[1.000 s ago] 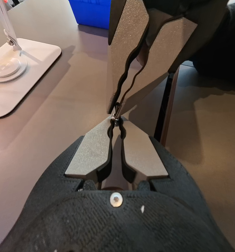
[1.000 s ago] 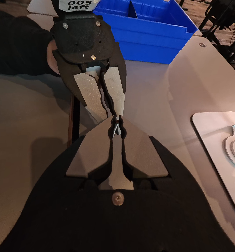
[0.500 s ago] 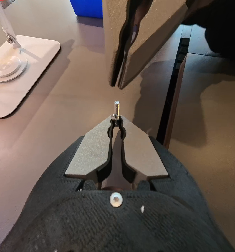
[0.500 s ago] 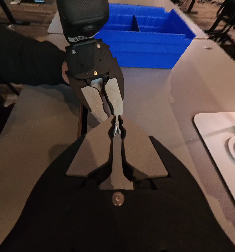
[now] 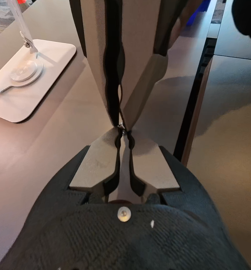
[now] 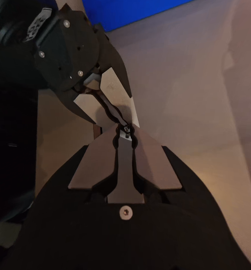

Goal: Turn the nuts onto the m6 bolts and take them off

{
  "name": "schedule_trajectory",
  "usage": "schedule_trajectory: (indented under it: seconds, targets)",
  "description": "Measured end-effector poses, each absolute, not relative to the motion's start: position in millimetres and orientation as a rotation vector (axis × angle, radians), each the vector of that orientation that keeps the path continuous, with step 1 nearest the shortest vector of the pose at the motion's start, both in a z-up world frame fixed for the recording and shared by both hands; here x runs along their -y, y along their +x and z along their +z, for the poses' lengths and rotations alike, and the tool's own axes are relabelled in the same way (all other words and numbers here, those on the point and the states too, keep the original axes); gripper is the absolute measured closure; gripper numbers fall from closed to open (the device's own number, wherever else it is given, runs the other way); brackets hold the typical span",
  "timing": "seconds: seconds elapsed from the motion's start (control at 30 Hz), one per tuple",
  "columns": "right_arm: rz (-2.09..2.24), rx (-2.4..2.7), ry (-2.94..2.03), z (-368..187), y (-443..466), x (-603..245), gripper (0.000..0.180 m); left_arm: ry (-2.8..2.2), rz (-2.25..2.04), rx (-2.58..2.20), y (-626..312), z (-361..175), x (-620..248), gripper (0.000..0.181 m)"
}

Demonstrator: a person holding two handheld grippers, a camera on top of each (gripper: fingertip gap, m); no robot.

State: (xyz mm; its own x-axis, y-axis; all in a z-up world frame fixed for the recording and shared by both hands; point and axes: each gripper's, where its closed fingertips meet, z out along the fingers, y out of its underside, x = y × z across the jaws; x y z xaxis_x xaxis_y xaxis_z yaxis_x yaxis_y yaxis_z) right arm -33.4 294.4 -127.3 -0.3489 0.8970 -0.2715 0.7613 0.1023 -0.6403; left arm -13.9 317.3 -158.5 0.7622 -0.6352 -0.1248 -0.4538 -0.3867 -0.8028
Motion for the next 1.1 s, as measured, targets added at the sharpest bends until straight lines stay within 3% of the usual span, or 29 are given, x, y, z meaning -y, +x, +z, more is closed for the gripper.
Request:
schedule_trajectory:
  seconds: [0.37, 0.77, 1.1]
  targets:
    - [0.695, 2.235, -1.892, -135.4, -30.0, -300.6, 0.174, -2.074, -0.27, -0.782, -12.6, -161.4, -316.9, 0.178]
    - [0.788, 2.011, -1.856, -102.8, -23.7, -323.1, 0.177, -2.074, -0.364, -0.755, -11.2, -159.0, -315.1, 0.178]
    - [0.861, 1.936, -2.152, -181.7, 8.4, -342.6, 0.178, -2.068, -0.511, -0.676, -15.5, -154.4, -315.7, 0.178]
